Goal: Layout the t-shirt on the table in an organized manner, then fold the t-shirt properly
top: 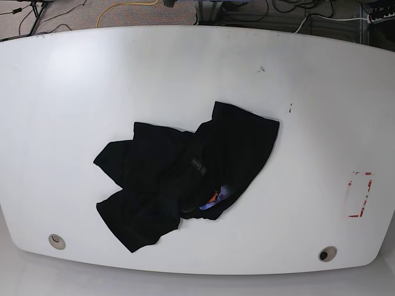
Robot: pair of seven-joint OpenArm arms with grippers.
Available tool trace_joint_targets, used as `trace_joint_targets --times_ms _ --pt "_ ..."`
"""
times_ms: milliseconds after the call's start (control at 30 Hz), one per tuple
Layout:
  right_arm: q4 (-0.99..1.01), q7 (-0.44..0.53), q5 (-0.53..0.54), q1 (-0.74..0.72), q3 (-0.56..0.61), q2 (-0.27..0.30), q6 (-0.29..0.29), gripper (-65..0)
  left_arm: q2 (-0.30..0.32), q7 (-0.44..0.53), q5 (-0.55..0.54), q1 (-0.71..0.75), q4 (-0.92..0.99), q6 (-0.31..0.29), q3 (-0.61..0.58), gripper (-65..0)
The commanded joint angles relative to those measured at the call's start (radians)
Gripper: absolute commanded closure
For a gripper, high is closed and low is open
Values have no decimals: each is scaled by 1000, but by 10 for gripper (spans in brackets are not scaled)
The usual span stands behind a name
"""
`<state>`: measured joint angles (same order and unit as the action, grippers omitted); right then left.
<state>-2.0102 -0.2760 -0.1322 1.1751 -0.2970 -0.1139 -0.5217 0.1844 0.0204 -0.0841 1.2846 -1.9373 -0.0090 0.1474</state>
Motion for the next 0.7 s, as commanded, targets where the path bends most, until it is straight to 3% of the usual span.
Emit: trace_joint_targets --times_ms 0,667 --pt "-16 16 6 -17 -3 1 1 -13 5 19 -4 24 -29 2 21 -140" --pt "-14 -1 -2 -340 -8 1 1 -21 2 14 -3 -251 -63 2 37 -147"
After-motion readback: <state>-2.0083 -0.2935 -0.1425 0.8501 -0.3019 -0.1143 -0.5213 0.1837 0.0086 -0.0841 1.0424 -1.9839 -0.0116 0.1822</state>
